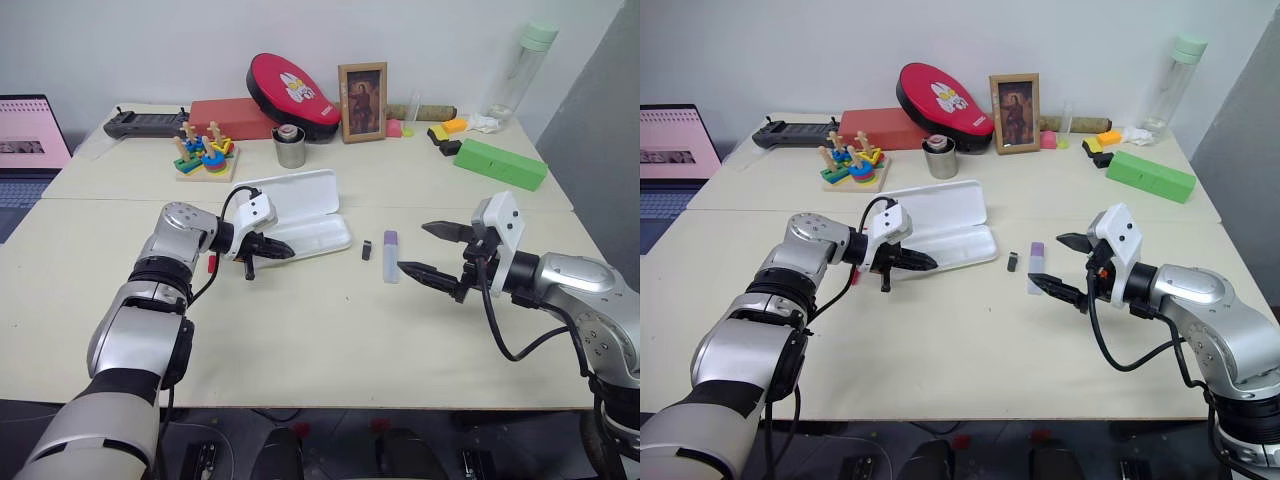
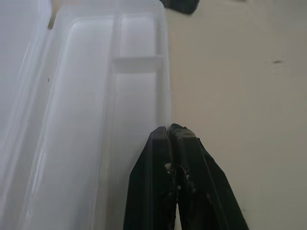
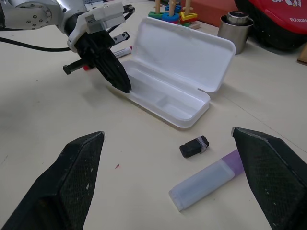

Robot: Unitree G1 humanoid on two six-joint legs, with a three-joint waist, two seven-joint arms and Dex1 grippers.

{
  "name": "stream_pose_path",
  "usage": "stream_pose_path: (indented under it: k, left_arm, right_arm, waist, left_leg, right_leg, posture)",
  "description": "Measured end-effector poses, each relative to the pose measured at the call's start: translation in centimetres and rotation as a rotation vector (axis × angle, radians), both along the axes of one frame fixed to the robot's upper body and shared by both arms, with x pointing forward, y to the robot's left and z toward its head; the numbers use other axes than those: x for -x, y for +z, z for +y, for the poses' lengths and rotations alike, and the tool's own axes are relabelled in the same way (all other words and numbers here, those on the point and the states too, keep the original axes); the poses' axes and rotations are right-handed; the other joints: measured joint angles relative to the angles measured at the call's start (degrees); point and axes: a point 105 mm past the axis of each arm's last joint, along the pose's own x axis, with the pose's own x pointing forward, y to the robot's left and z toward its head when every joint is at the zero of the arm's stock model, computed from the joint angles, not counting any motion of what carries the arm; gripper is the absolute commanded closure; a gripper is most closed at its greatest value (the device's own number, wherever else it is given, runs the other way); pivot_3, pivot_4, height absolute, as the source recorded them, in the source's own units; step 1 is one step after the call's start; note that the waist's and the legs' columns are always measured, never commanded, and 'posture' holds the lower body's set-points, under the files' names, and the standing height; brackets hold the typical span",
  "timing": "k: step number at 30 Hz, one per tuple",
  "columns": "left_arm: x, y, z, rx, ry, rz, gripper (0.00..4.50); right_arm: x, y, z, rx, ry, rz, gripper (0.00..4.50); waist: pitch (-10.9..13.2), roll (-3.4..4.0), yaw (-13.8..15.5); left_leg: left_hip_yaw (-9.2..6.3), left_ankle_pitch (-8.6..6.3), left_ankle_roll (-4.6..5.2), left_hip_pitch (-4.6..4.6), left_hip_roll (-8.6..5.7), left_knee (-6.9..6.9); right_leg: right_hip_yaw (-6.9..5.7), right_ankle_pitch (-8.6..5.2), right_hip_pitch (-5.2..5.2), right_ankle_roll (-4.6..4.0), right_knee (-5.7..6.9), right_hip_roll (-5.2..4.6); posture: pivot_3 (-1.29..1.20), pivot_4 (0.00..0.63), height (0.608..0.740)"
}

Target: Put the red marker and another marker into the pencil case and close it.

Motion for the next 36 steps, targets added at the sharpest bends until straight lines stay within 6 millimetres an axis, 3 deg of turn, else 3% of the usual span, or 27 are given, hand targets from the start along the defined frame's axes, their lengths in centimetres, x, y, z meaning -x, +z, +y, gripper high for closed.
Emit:
stream_pose_path:
  k: [7, 17, 26, 36]
  left_arm:
    - [2.9, -0.7, 1.3, -0.051, -0.097, 0.051, 4.46]
    - [6.0, -2.2, 0.1, -0.064, -0.168, 0.106, 4.46]
    - [6.8, -2.4, 0.1, -0.061, -0.156, 0.114, 4.46]
    - [6.9, -2.3, 0.9, -0.11, -0.164, 0.095, 4.46]
  right_arm:
    - [0.2, 0.0, -0.1, -0.013, 0.006, 0.007, 0.0]
    - [0.4, -0.3, -0.3, -0.017, -0.002, 0.02, 0.0]
    - [2.0, -0.8, 0.1, 0.03, 0.078, 0.064, 0.0]
    - [2.1, -1.0, 0.2, 0.036, 0.087, 0.07, 0.0]
  waist:
    - [0.0, 0.01, -0.28]
    - [0.01, 0.01, -0.03]
    - [0.0, 0.01, 0.17]
    - [0.0, 0.01, 0.2]
  left_leg:
    - [-0.02, 0.0, 0.0, 0.02, 0.0, 0.0]
    - [-0.04, 0.0, 0.01, 0.07, 0.01, 0.06]
    - [-0.04, 0.0, 0.01, 0.09, 0.01, 0.06]
    - [-0.03, 0.01, 0.02, 0.15, 0.01, 0.06]
  right_leg:
    - [0.0, 0.0, 0.02, 0.0, 0.0, 0.0]
    - [-0.01, 0.0, 0.11, 0.0, 0.01, 0.0]
    - [-0.01, 0.0, 0.13, 0.0, -0.01, 0.0]
    - [0.0, 0.0, 0.16, 0.0, 0.0, 0.0]
  posture:
    - [0.0, 0.15, 0.74]
    - [0.0, 0.15, 0.74]
    - [0.0, 0.15, 0.74]
    - [0.0, 0.15, 0.74]
